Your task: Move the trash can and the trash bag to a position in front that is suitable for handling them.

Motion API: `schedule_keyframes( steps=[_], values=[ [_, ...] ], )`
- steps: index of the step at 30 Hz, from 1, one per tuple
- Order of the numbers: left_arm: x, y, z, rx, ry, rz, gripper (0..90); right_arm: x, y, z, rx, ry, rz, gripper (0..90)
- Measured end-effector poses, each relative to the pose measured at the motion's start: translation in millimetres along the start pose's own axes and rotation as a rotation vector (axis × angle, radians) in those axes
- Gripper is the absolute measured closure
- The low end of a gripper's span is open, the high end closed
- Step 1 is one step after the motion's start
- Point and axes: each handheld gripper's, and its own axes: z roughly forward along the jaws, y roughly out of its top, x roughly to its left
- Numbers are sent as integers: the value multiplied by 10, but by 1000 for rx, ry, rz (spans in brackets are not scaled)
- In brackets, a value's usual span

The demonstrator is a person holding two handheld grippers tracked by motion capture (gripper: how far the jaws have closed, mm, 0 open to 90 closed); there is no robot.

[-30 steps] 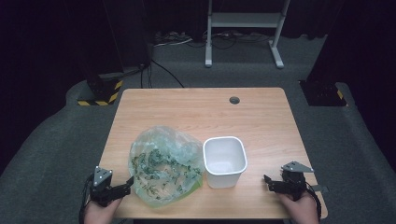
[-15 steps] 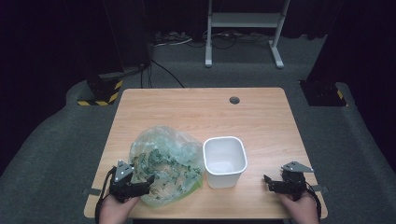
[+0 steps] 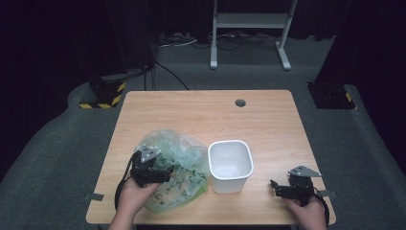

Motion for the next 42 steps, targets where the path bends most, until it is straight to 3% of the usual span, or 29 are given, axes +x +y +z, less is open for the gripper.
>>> schedule_keyframes(
  steps=[6, 15, 21, 31, 37, 42],
  values=[
    [-103, 98, 203, 70, -11, 28, 105, 4, 0, -1, 1, 4, 1, 118],
    [-171, -59, 439, 158, -14, 28, 161, 4, 0, -1, 1, 6, -3, 118],
    [-135, -189, 492, 170, -12, 7, 330, 5, 0, -1, 1, 5, -2, 118],
    [-63, -365, 511, 142, -24, -56, 730, 5, 0, -1, 1, 5, -2, 118],
    [-49, -431, 476, 92, -23, -59, 848, 5, 0, 0, 1, 5, -3, 118],
    [-39, -507, 401, 15, -1, -71, 867, 5, 0, 0, 1, 5, -2, 118]
  ],
)
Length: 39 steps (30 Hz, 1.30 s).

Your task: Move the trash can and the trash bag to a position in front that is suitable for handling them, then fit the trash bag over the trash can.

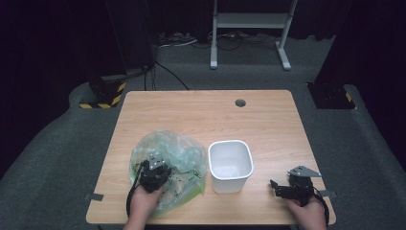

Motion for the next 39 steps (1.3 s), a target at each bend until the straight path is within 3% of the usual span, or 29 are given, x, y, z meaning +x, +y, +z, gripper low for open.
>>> schedule_keyframes(
  steps=[5, 13, 24, 26, 39],
  values=[
    [20, -43, -82, -59, 7, -10, 868, 0, 0, 0, 0, -1, 0, 118],
    [53, -68, -169, -106, 14, -16, 866, 3, 1, 1, 0, -2, 1, 118],
    [-14, -62, -362, -212, 23, -11, 866, 4, 7, 8, 0, -2, 3, 118],
    [-15, -51, -425, -243, 5, -9, 866, 5, 7, 8, 0, -1, 3, 118],
    [-102, -32, -934, -437, -4, -7, 865, 10, 8, 9, 1, -3, 1, 117]
  ],
)
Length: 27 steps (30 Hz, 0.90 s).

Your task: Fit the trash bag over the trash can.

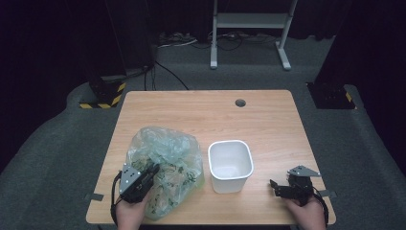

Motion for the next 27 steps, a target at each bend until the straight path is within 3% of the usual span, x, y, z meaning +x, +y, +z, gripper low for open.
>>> schedule_keyframes(
  steps=[7, 18, 27],
  values=[
    [-57, 176, -177, -94, -19, -10, 865, 2, 0, 1, 0, -1, 0, 117],
    [-178, 464, -412, -217, -38, 26, 864, 2, 1, 1, 0, -2, 0, 117],
    [-301, 584, -438, -258, -73, 45, 864, 2, 1, 1, -1, -1, 1, 117]
  ],
)
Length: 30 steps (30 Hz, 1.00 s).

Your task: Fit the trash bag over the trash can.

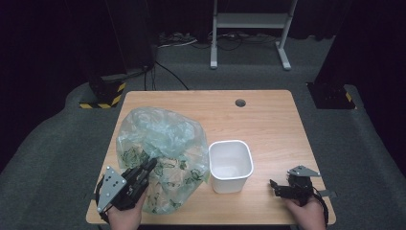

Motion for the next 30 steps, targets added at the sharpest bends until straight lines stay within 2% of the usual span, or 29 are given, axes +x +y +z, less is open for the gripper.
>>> schedule_keyframes(
  steps=[11, 21, 24, 27, 30],
  values=[
    [-202, 156, 120, -38, -75, 17, 864, -2, 0, 0, 0, 1, -2, 118],
    [-371, 395, 137, -106, -141, 24, 865, 0, 0, -1, 0, 1, 2, 118],
    [-426, 423, 186, -105, -161, 36, 865, -2, 0, 0, -1, 2, -1, 118],
    [-504, 431, 284, -96, -187, 35, 864, -3, 0, 0, 0, 1, -2, 119],
    [-591, 435, 398, -81, -212, 50, 864, -2, 0, 0, -1, 2, -1, 119]
  ],
)
